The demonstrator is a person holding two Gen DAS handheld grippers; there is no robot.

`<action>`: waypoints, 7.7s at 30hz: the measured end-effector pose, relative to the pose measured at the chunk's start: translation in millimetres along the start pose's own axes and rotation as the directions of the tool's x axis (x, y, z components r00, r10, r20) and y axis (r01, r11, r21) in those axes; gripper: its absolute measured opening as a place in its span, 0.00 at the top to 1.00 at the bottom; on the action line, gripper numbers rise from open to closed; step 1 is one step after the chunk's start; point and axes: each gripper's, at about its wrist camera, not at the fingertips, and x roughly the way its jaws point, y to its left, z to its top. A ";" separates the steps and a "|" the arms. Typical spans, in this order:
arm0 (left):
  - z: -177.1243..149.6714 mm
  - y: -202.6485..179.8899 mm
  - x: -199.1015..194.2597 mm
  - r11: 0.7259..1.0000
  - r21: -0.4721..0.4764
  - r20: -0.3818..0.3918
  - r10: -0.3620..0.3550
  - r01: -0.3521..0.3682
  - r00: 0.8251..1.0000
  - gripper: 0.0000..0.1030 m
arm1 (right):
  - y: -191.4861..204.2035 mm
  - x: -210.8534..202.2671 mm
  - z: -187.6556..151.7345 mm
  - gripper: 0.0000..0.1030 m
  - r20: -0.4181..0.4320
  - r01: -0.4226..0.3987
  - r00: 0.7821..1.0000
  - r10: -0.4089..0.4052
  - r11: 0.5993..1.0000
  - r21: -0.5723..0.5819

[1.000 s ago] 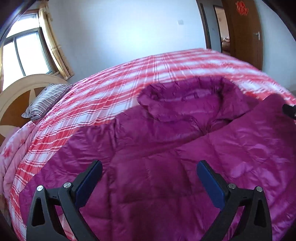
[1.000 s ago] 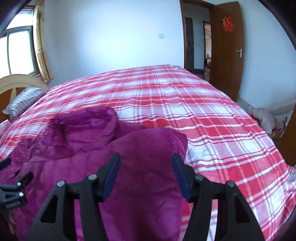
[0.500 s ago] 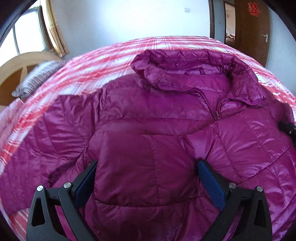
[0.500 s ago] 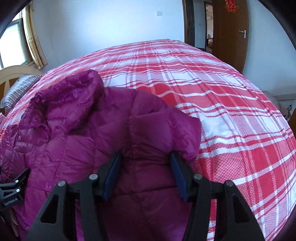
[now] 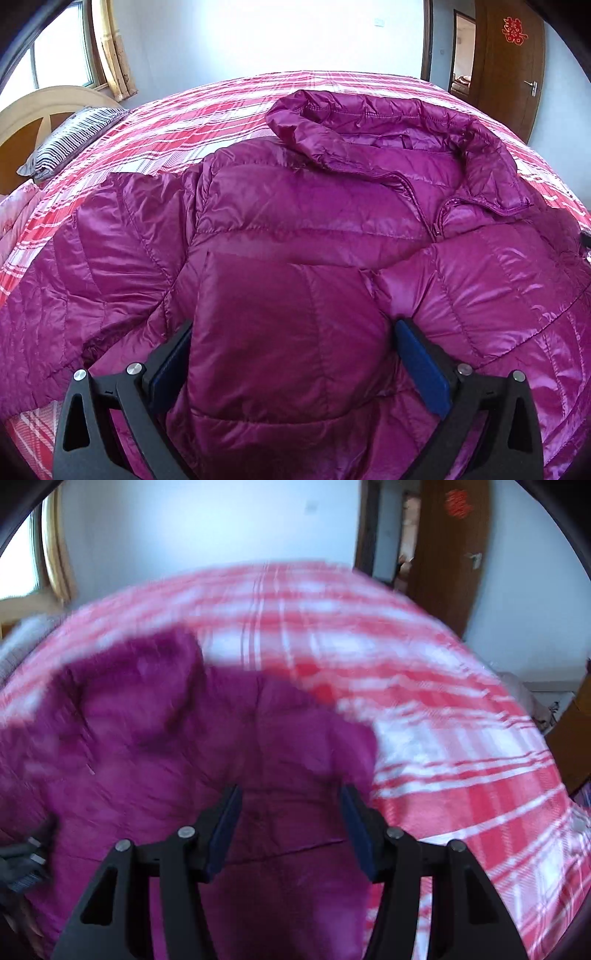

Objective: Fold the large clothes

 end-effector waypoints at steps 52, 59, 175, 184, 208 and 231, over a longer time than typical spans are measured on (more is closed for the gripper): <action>2.1 -0.1 0.6 1.000 -0.010 -0.002 -0.006 0.006 1.000 0.01 | 99.6 20.2 -45.6 0.26 -0.047 -0.039 0.998 0.034 0.991 -0.130; -0.6 26.8 -32.5 0.999 0.013 -0.002 -0.046 0.046 0.999 0.01 | 100.5 20.2 -46.0 0.26 -0.041 -0.032 0.999 0.027 0.991 -0.131; -27.3 -67.1 -116.6 0.948 0.306 0.372 -0.033 -0.089 0.928 0.33 | -36.4 -29.8 -71.3 0.00 0.405 -0.368 0.901 0.153 0.764 0.530; -24.3 -44.1 -159.4 0.953 0.275 0.486 -0.026 -0.124 0.874 0.18 | -44.3 -30.4 -73.3 0.00 0.407 -0.351 0.906 0.121 0.752 0.558; 19.6 75.1 -12.4 0.931 0.127 0.181 0.317 -0.342 0.931 0.18 | 108.9 9.3 -42.7 0.22 -0.043 -0.196 0.979 0.197 0.980 0.021; 22.6 78.3 3.8 0.957 0.093 0.127 0.263 -0.276 0.956 0.12 | 158.2 -11.5 -31.9 0.44 -0.003 -0.173 0.985 0.174 0.981 -0.085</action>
